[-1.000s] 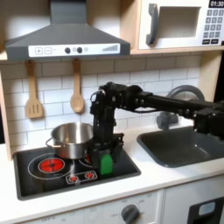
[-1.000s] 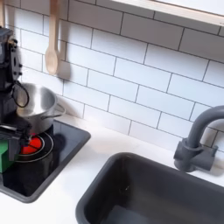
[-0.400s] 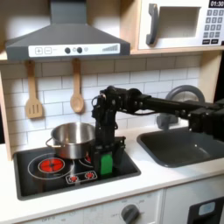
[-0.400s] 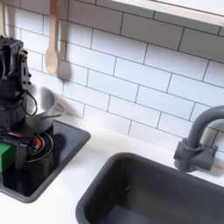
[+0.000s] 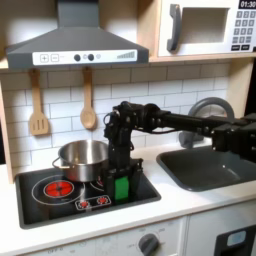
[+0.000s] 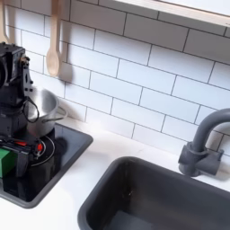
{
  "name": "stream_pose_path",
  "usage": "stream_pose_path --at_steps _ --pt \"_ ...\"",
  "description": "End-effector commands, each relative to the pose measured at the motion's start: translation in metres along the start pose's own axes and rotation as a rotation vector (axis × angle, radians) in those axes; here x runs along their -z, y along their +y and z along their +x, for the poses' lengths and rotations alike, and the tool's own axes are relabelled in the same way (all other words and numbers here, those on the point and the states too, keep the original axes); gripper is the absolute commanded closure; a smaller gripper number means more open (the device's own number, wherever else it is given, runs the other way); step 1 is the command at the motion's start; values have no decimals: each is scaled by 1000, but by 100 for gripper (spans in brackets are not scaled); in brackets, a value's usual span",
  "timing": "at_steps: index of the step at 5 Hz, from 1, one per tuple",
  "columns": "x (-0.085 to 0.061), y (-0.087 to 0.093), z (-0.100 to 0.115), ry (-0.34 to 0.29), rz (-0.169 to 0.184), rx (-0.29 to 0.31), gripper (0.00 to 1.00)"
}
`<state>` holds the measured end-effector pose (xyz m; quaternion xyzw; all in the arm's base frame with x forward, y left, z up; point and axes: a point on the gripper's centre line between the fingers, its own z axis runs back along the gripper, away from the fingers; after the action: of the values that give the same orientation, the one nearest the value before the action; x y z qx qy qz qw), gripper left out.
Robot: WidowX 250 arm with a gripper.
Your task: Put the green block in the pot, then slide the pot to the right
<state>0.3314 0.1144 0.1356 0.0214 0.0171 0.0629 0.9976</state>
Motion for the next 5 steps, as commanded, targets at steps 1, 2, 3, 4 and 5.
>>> stream_pose_path --at_steps 1,2,3,4,5 --pt "1 -1 -1 2 -6 4 100" --pt "-5 1 -1 -20 -6 -2 100" --pt "-7 0 -2 -22 -10 7 100" --pt "-15 -2 -4 -36 -21 13 100" --pt "-28 -3 -4 -42 -39 19 100"
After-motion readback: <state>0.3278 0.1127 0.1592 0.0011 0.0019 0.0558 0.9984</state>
